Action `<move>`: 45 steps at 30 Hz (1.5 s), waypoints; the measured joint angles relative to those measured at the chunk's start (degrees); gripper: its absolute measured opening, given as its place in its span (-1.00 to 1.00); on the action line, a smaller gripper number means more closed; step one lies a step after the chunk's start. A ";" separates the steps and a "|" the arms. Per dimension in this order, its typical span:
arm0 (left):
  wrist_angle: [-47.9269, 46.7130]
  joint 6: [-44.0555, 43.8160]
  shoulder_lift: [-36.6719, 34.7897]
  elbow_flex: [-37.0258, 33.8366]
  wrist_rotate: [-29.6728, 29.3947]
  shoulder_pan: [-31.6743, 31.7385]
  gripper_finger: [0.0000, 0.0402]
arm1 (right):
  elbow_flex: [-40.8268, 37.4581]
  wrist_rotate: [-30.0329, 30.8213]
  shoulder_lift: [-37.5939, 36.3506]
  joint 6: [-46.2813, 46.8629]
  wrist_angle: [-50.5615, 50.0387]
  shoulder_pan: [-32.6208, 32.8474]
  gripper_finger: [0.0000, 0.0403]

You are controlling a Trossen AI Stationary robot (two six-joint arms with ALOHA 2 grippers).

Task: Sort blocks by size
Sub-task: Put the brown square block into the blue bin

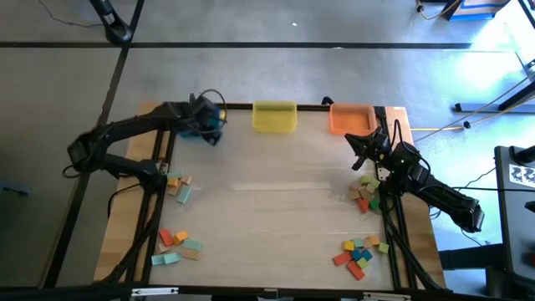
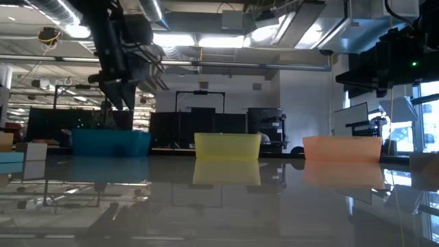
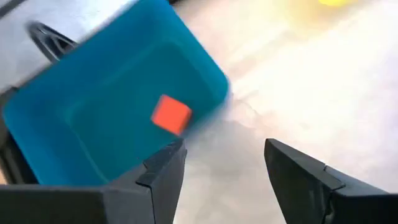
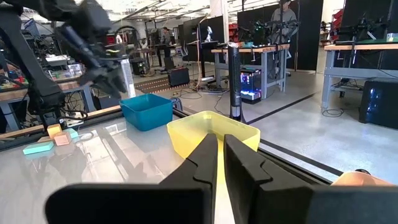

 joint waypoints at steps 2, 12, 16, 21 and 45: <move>-2.45 -2.57 -0.53 0.00 0.04 -3.06 0.03 | 0.00 0.00 0.00 0.00 0.00 -0.01 -0.85; -16.98 -19.57 -0.55 0.00 0.09 -17.41 0.02 | 0.00 -0.01 -0.01 0.00 0.00 -0.02 -0.85; -19.33 -26.49 -0.55 0.00 0.96 -21.73 0.02 | 0.00 0.00 0.00 0.00 -0.02 -0.02 -0.85; -21.41 -32.70 -0.16 -0.04 1.36 -25.83 0.02 | 0.00 -0.02 0.00 0.01 -0.01 -0.01 -0.85; -11.35 -41.33 0.41 -18.42 9.67 -28.58 0.02 | 0.00 -0.04 0.00 0.02 -0.02 -0.02 -0.85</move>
